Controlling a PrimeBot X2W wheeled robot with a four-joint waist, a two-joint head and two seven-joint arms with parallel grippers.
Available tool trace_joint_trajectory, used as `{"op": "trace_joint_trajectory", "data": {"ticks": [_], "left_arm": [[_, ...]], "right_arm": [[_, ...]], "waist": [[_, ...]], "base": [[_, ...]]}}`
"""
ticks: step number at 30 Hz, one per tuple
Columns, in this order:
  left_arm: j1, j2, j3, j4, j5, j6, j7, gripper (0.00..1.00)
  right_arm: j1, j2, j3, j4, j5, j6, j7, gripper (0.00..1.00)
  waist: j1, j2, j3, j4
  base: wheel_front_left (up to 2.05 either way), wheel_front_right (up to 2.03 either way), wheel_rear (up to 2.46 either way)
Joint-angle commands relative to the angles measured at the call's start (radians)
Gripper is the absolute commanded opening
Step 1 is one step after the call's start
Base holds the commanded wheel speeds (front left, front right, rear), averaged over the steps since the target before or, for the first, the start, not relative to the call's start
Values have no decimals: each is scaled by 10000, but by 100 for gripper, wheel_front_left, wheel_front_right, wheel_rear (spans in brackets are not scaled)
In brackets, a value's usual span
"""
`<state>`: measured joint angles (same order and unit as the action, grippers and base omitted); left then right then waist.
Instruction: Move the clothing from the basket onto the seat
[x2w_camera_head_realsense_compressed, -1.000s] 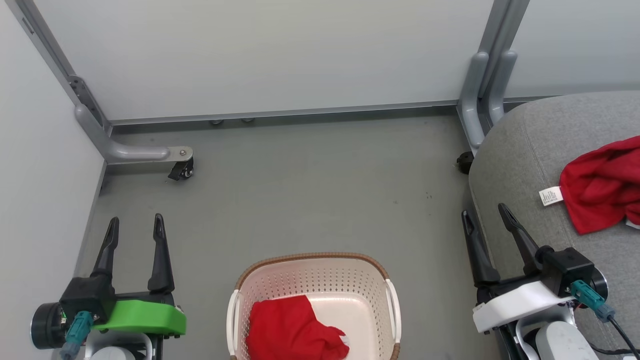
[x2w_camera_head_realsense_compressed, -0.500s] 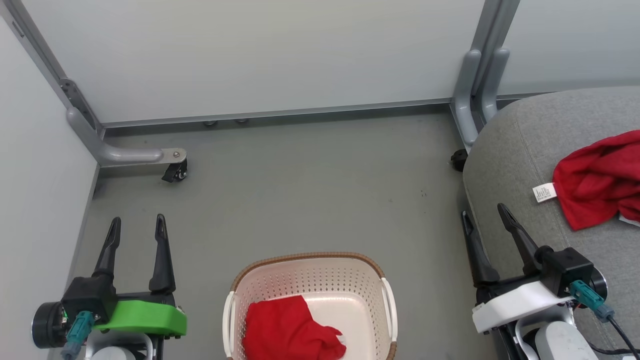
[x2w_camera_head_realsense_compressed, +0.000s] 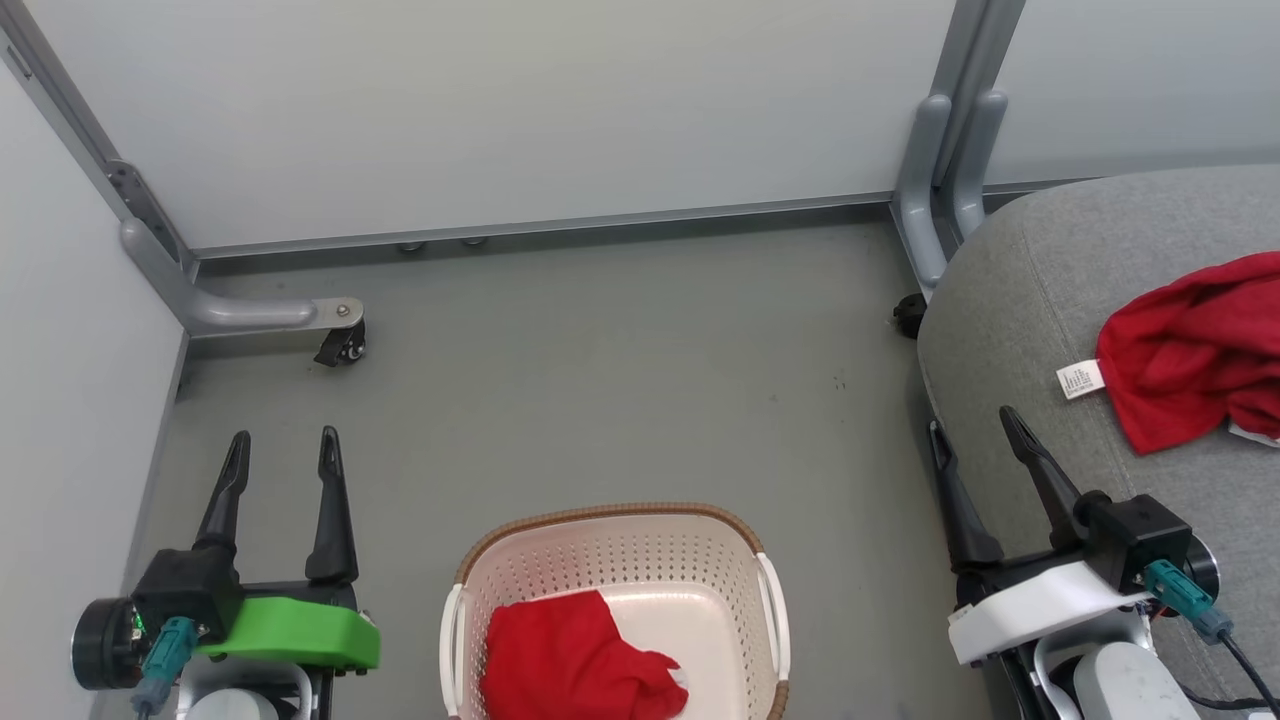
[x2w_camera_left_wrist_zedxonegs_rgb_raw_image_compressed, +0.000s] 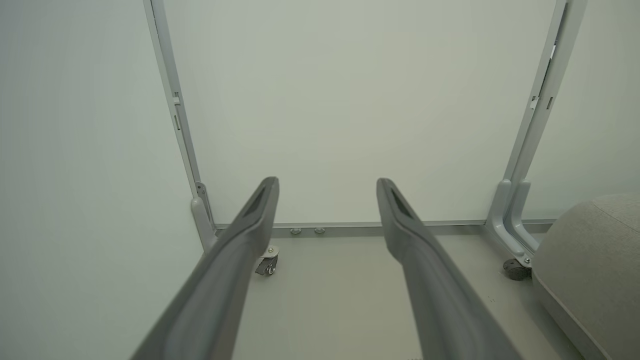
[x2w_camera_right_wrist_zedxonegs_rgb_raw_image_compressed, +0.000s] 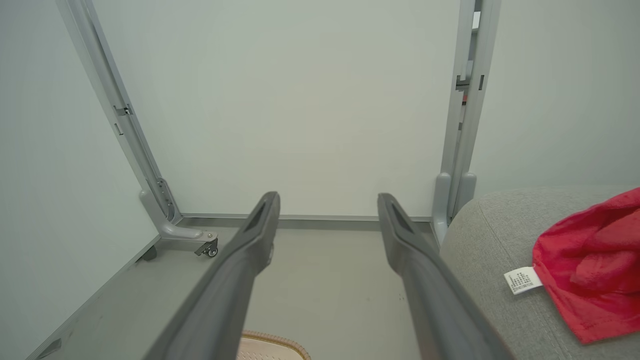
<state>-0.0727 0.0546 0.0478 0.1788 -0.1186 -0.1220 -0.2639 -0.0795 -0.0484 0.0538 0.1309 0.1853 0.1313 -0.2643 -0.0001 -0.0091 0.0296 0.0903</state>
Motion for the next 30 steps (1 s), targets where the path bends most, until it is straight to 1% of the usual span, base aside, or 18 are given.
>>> {"op": "trace_joint_trajectory", "data": {"ticks": [1, 7, 14, 23, 30], "left_arm": [[-188, -22, -63, 37, 77, -24, -9, 100], [-586, -18, -630, 250, 91, -79, -9, 100], [-1461, 267, -1610, 747, -110, -96, -7, 100], [-2858, 924, -2860, 1573, -463, -94, -7, 100], [-3851, 1478, -3932, 2708, -601, -95, -9, 100]], "right_arm": [[7, -37, -46, -1, 13, -10, -2, 100], [-231, -38, 5, -68, -9, -10, -2, 100], [-737, -37, 270, -214, 28, -10, -2, 100], [-1716, -35, 794, -573, 113, -10, -2, 100], [-2455, -32, 993, -904, 123, -10, -2, 100]], "waist": [[1, 91, 21, -2], [1, 91, 297, -91], [1, 91, 1069, -524], [1, 91, 2687, -1408], [1, 91, 3939, -2037]], "base": [[0, 0, 0], [0, 0, 0], [0, 0, 0], [0, 0, 0], [0, 0, 0]]}}
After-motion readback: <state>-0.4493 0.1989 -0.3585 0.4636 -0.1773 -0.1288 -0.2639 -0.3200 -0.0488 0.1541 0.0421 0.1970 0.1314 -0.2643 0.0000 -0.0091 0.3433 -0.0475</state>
